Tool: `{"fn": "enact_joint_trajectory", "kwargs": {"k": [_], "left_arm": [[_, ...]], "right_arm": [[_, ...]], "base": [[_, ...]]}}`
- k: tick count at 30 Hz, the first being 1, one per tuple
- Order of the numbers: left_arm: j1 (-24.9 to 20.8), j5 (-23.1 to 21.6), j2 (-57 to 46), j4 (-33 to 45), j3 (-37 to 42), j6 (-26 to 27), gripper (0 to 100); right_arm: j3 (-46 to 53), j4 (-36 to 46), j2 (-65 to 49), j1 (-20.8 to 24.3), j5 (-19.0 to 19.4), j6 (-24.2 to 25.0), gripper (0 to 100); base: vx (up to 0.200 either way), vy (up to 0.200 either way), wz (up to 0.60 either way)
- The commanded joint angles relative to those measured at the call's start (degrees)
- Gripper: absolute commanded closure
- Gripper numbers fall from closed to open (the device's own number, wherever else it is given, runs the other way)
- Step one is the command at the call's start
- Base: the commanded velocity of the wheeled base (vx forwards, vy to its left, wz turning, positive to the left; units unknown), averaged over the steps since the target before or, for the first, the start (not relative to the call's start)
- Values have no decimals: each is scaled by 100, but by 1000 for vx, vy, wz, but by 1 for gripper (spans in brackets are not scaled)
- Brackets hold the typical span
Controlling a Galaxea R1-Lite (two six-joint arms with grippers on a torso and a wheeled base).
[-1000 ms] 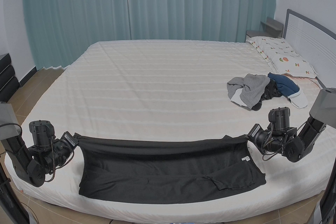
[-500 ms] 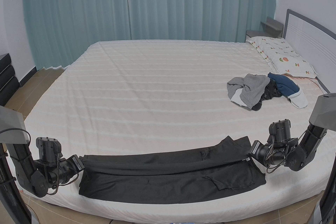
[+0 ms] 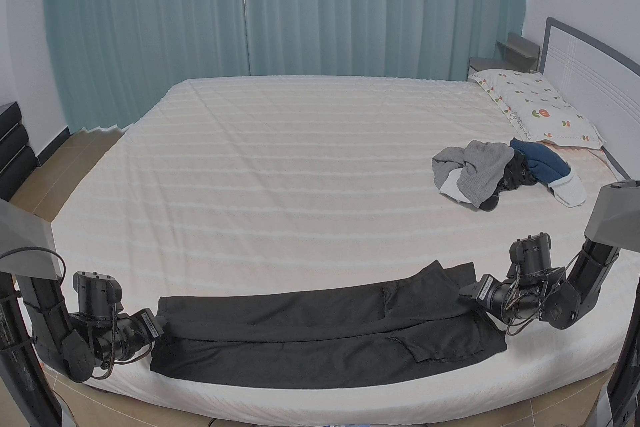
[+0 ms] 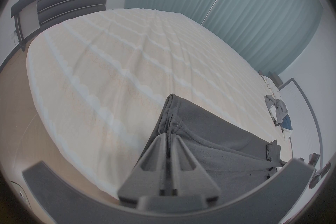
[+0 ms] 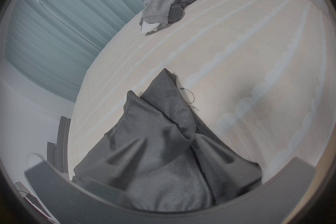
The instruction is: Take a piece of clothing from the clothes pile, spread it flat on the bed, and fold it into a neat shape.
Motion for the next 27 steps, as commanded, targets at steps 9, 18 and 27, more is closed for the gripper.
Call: {"fn": "enact_joint_trajectory", "kwargs": {"k": [9, 18, 27], "left_arm": [[68, -12, -302, -6, -369, -299, 0], [59, -47, 550, 64, -1222, -704, 0], [77, -47, 928, 55, -1494, -712, 100]], "right_arm": [[-155, -5, -516, -410, 19, -40, 0], [-304, -13, -489, -595, 432, 22, 0], [-559, 13, -366, -726, 995, 163, 0]], "base": [[0, 0, 0], [0, 0, 0], [0, 0, 0]]}}
